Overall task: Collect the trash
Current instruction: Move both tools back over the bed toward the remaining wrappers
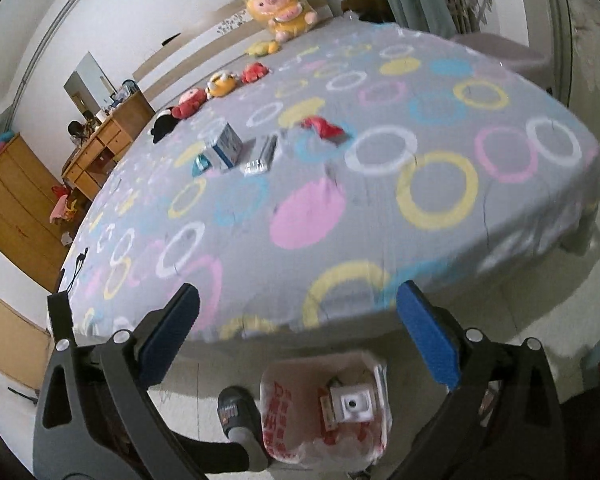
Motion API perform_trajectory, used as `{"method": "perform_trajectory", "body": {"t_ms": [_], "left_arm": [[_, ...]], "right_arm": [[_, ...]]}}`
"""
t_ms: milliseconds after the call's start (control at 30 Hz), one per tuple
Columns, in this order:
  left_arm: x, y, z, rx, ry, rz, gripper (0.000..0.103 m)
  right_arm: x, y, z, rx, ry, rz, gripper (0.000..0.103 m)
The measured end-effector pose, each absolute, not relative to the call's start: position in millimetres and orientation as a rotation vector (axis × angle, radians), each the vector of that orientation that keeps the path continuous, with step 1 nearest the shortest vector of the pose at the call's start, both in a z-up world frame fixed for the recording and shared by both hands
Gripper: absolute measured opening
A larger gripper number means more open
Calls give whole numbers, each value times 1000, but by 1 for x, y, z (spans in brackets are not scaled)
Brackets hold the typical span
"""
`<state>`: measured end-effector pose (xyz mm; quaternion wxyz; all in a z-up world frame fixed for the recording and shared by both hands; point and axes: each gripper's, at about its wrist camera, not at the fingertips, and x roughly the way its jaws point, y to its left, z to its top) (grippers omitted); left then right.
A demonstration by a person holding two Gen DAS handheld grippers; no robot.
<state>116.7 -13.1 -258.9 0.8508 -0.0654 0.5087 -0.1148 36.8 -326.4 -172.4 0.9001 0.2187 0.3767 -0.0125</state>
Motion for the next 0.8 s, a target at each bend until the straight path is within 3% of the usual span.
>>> {"method": "perform_trajectory", "body": {"t_ms": [433, 800], "left_arm": [[202, -2, -221, -68, 956, -172, 95], [304, -9, -201, -42, 889, -188, 95]], "right_arm": [[118, -332, -139, 344, 764, -54, 96], [224, -340, -152, 214, 875, -110, 96]]}}
